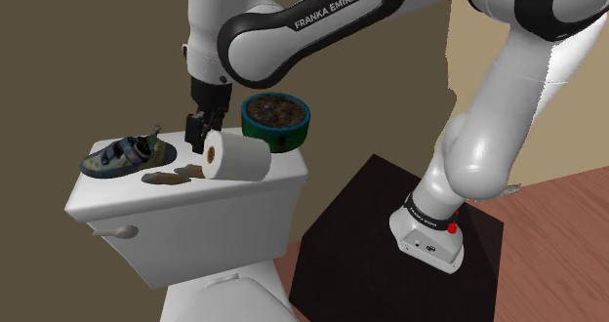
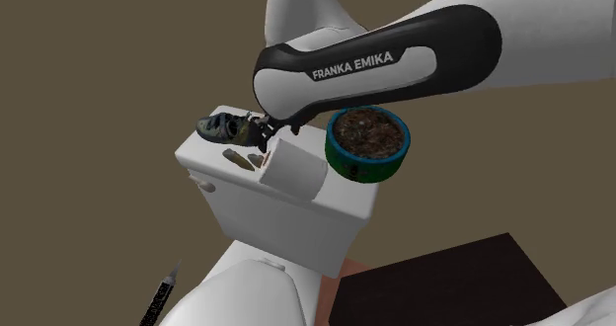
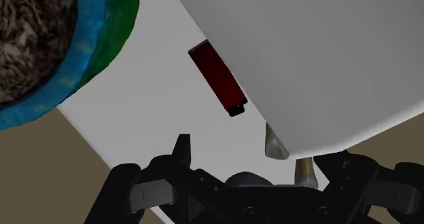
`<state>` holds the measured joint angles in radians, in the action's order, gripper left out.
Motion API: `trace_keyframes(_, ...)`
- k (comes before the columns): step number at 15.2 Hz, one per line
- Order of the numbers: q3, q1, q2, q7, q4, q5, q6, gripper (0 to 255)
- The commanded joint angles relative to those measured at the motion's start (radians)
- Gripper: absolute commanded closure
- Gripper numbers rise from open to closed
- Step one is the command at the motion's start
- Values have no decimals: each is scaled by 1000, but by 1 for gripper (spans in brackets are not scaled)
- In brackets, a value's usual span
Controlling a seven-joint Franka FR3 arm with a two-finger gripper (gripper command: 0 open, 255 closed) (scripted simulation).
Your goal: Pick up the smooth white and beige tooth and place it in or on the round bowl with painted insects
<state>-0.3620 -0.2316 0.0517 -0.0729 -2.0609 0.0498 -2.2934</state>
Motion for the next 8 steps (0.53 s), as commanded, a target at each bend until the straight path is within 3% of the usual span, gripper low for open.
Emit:
trace_keyframes(1,-14,-19,62,-16,40,-33,-7,0)
trace_keyframes(8,-30,-102,263,-69,222,-152,-56,0)
